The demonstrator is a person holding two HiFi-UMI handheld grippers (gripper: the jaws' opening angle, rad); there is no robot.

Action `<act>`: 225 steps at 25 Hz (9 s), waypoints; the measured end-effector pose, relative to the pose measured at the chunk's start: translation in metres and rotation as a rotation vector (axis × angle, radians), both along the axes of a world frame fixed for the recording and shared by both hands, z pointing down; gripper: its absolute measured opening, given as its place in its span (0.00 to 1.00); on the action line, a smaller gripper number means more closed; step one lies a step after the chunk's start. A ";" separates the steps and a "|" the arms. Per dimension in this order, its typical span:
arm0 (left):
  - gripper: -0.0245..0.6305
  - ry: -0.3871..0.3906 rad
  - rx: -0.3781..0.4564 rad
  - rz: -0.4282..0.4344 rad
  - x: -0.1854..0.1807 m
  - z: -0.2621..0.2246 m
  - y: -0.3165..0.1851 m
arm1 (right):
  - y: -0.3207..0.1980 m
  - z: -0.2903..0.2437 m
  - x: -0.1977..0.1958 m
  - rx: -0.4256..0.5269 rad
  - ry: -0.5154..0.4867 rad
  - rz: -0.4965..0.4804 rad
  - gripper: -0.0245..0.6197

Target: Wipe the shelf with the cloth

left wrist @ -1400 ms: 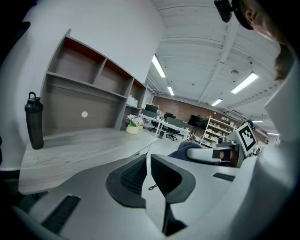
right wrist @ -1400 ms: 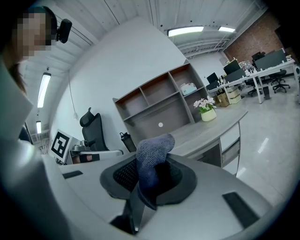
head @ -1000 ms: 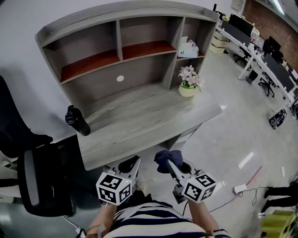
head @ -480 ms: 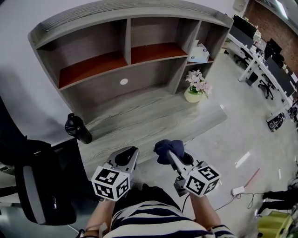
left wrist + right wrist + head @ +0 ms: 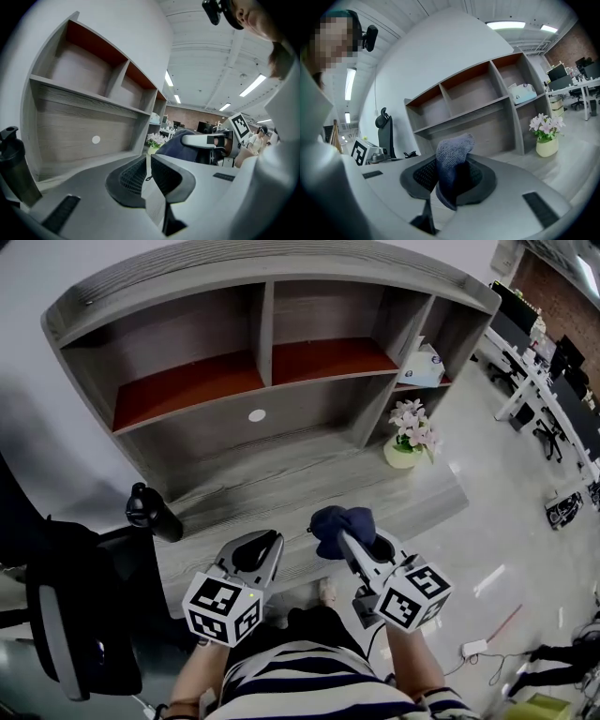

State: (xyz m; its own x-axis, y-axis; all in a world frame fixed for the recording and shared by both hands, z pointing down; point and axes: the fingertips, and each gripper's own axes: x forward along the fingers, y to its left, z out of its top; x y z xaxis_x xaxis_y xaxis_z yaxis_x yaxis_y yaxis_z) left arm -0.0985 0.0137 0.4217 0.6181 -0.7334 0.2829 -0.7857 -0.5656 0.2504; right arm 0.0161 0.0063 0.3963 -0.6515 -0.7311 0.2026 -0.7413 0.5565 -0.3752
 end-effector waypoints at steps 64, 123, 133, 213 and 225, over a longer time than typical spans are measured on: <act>0.10 0.000 0.148 -0.474 -0.019 -0.121 -0.140 | -0.190 -0.277 -0.113 0.828 -0.109 -0.463 0.19; 0.10 0.076 0.090 -0.430 -0.014 -0.094 -0.147 | -0.202 -0.149 -0.118 0.680 0.151 -0.437 0.19; 0.10 0.079 0.086 -0.396 -0.002 -0.092 -0.150 | -0.214 -0.125 -0.108 0.694 0.270 -0.387 0.19; 0.10 0.119 0.067 -0.254 0.041 -0.087 -0.169 | -0.264 -0.278 0.134 0.903 0.278 0.246 0.19; 0.10 0.120 0.061 -0.269 0.036 -0.087 -0.166 | -0.297 -0.249 0.137 0.819 0.330 0.296 0.19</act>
